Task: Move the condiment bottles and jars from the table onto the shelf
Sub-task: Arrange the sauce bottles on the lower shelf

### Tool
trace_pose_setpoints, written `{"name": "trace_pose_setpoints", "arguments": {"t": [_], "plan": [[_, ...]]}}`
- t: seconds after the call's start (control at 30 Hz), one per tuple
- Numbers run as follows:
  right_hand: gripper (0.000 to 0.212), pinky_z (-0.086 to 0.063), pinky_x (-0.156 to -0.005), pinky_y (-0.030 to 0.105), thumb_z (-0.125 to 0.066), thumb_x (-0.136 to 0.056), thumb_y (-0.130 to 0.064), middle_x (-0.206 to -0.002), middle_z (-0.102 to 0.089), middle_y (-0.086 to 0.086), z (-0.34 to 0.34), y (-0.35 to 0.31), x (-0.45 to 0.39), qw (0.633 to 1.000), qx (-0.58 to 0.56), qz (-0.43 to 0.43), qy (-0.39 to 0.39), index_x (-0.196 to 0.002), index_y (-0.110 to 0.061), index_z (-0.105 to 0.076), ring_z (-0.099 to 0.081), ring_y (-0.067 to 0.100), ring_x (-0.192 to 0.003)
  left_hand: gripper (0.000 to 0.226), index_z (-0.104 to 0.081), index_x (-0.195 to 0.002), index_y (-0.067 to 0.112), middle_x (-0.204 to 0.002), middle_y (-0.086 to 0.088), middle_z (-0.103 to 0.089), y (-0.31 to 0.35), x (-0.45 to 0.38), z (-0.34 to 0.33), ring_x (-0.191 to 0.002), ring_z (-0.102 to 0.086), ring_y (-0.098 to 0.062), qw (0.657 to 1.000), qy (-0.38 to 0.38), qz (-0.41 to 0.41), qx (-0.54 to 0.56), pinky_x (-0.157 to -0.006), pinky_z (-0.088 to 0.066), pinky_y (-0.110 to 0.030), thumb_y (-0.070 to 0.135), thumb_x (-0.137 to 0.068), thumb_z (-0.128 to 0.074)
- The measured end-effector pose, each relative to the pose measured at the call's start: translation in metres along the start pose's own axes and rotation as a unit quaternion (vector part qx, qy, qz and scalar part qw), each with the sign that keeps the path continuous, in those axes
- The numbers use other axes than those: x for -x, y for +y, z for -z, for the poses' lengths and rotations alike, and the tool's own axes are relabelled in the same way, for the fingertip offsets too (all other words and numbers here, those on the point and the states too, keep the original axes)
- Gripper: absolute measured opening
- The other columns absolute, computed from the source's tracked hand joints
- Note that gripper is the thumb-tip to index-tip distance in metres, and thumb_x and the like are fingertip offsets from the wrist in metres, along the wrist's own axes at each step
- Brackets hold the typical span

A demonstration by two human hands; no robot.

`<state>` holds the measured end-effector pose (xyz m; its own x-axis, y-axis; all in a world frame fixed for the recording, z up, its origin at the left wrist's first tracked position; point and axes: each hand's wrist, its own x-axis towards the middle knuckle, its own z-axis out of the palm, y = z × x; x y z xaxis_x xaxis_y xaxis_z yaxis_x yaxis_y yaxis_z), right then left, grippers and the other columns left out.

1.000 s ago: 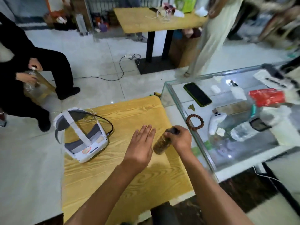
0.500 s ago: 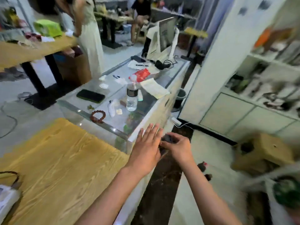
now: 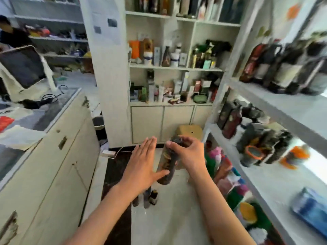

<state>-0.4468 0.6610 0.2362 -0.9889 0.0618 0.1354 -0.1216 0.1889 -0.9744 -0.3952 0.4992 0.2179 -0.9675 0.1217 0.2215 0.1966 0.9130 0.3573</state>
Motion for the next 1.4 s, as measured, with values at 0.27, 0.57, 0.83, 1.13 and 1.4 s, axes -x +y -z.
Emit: {"name": "trace_pose_setpoints", "arguments": {"t": [0.27,0.57,0.83,1.13,1.4], "plan": [[0.019,-0.058,-0.072,0.029,-0.084,-0.077,-0.026,-0.081,-0.077,-0.003,0.164,-0.036,-0.067,0.99,-0.03,0.047,0.132,-0.089,-0.017,-0.073,-0.073,0.012,-0.077,0.134,0.004,-0.153,0.03,-0.162,0.006,-0.005,0.141,-0.095,-0.04,-0.147,-0.01,-0.013,0.982,-0.049,-0.026,0.179,-0.118,-0.017,-0.033,0.084,-0.053,-0.066],[0.018,-0.058,-0.067,0.024,-0.082,-0.078,-0.03,-0.077,-0.076,-0.004,0.244,-0.108,-0.166,0.956,0.018,0.128,0.262,-0.083,-0.015,-0.076,-0.073,0.01,-0.074,0.128,0.009,-0.151,0.037,-0.162,0.01,-0.004,0.202,-0.212,-0.043,-0.148,-0.008,-0.013,0.967,-0.025,-0.16,0.196,-0.119,-0.017,-0.039,0.082,-0.057,-0.066],[0.025,-0.055,-0.057,0.024,-0.087,-0.07,-0.034,-0.067,-0.073,-0.002,0.286,-0.147,-0.287,0.907,0.024,0.105,0.408,-0.073,-0.012,-0.076,-0.066,0.008,-0.059,0.098,0.018,-0.149,0.034,-0.163,0.004,-0.007,0.204,-0.317,-0.037,-0.147,-0.018,-0.016,0.949,-0.029,-0.256,0.181,-0.116,-0.026,-0.041,0.067,-0.085,-0.049],[0.026,-0.049,-0.055,0.022,-0.075,-0.084,-0.039,-0.076,-0.07,-0.007,0.307,-0.135,-0.384,0.87,0.132,0.098,0.465,-0.094,-0.015,-0.072,-0.066,0.008,-0.069,0.09,0.016,-0.146,0.045,-0.155,0.014,-0.025,0.187,-0.392,-0.059,-0.135,-0.039,-0.008,0.933,-0.061,-0.263,0.239,-0.105,-0.044,-0.039,0.047,-0.092,-0.056],[0.019,-0.037,-0.041,0.013,-0.069,-0.091,-0.027,-0.076,-0.066,-0.002,0.307,-0.112,-0.436,0.862,0.162,0.048,0.477,-0.096,-0.009,-0.068,-0.056,0.004,-0.059,0.088,0.015,-0.149,0.038,-0.159,0.008,-0.018,0.179,-0.436,-0.078,-0.141,-0.032,-0.014,0.927,-0.061,-0.287,0.235,-0.111,-0.039,-0.038,0.043,-0.094,-0.053]]}}
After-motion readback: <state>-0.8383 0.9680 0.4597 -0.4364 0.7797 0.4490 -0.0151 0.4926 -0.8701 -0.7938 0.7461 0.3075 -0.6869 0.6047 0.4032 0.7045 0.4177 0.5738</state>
